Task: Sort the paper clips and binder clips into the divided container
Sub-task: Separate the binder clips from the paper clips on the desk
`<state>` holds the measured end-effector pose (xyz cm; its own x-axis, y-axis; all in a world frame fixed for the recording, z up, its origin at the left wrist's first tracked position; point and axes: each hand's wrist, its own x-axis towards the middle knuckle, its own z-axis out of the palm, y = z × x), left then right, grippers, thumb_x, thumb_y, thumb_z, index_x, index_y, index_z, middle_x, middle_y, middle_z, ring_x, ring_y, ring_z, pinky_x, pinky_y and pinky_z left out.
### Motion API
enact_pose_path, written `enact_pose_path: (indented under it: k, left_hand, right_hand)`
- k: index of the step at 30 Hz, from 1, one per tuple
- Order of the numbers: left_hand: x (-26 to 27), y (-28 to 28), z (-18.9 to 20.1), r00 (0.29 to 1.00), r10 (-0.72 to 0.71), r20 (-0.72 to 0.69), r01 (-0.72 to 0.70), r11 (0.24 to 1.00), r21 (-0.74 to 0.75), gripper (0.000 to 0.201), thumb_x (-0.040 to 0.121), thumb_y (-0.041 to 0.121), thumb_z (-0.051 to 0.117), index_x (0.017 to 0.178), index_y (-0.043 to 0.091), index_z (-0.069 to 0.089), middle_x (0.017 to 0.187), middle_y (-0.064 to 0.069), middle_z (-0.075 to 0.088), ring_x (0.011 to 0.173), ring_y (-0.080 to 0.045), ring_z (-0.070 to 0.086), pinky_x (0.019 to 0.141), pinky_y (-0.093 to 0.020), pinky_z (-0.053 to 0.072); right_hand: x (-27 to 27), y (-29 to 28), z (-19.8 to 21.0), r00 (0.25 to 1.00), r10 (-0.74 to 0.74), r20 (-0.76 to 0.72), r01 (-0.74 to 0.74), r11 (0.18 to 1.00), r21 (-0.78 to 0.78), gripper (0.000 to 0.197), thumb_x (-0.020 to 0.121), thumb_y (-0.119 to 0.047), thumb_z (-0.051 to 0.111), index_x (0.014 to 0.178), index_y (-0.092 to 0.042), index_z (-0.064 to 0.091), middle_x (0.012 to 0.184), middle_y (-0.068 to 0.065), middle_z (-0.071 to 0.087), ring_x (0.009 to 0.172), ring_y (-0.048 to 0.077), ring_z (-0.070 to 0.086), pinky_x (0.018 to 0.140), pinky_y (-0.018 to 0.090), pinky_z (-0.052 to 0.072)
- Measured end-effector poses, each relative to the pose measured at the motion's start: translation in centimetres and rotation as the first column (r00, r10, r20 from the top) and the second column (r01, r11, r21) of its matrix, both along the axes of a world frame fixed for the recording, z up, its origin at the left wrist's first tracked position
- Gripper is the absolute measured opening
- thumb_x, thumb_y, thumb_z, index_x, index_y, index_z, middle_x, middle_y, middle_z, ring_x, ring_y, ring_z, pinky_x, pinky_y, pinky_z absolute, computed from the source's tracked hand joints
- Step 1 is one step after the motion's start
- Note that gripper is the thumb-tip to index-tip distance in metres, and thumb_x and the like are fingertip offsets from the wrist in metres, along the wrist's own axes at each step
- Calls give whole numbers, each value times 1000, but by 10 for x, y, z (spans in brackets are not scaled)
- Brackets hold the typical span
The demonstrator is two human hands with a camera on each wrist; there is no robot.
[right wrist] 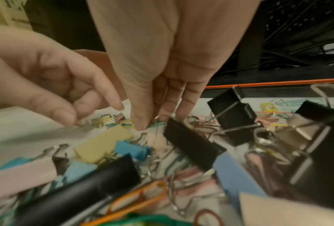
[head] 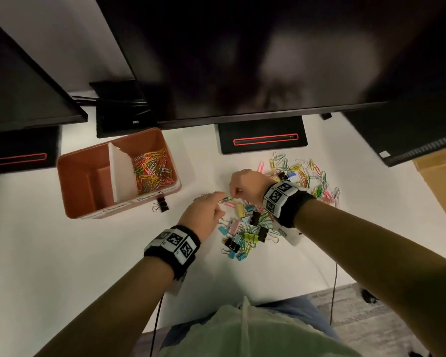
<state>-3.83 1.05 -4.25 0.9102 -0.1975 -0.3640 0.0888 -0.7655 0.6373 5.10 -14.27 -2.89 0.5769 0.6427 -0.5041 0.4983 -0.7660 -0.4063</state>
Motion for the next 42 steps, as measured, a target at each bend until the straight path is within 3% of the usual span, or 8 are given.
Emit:
enact_pose_path:
  k: [12,16,19,23,30,34,37,42]
  left_hand:
    - [25,-20,-7,999,-4,36,-3,980,201,14,87,21,58,97,13,63,95,-6,58,90,-25,54,77,-35,46]
    - [28,-21,-6,1000,-9,-2,9,974,227,14,87,21,56,94,12,64,98,-4,54,89,-23,53,75,-35,47]
    - [29,-22,-4,1000,-22,-19,26,971,240,13,88,21,56,92,13,65,99,-4,53,85,-22,55,74,-34,48]
    - [31,-24,-2,999,-32,-22,37,965,260,11,87,20,56,91,14,64,101,-1,54,87,-22,57,75,-35,48]
    - [31,-25,1,997,-52,-50,61,975,212,4,83,14,58,84,12,61,82,-5,60,77,-22,56,71,-36,49]
    - [28,-20,-1,996,-41,-81,48,995,87,11,82,10,59,92,15,61,78,1,58,74,-17,52,70,-30,47]
    - [28,-20,-3,999,-44,-32,46,998,37,17,82,8,59,97,16,64,78,3,54,73,-14,49,69,-27,44]
    - [41,-37,-3,1000,13,-23,-14,1000,-26,29,84,11,61,112,17,58,81,1,59,72,-15,54,72,-28,48]
  right_hand:
    - [14,-9,-5,999,19,-28,-20,999,-31,17,87,-14,51,95,-14,66,101,6,68,98,25,57,87,36,48]
    - [39,-31,4,991,-135,-20,136,984,111,12,87,-15,57,95,-14,66,101,3,63,92,20,58,79,27,43]
    - [61,-57,7,978,-207,35,203,974,98,9,86,-16,59,91,-17,66,105,1,59,94,18,57,81,26,44]
    - [69,-78,2,989,-147,24,147,989,27,8,83,-13,61,86,-14,69,115,3,59,105,21,56,95,34,46]
    - [61,-75,-11,999,-32,15,32,999,26,13,84,-11,60,93,-16,67,104,3,62,95,22,58,82,27,46]
    - [58,-73,-12,996,-78,-45,79,997,25,25,85,-8,55,109,-15,59,104,4,63,94,24,58,81,27,44]
    - [55,-72,-9,996,-67,-66,68,997,22,35,89,-20,57,123,-16,54,116,5,56,102,23,55,87,28,43]
    - [51,-68,-6,999,38,-36,-37,999,15,40,83,-20,65,122,-16,55,117,4,50,107,23,52,94,36,46]
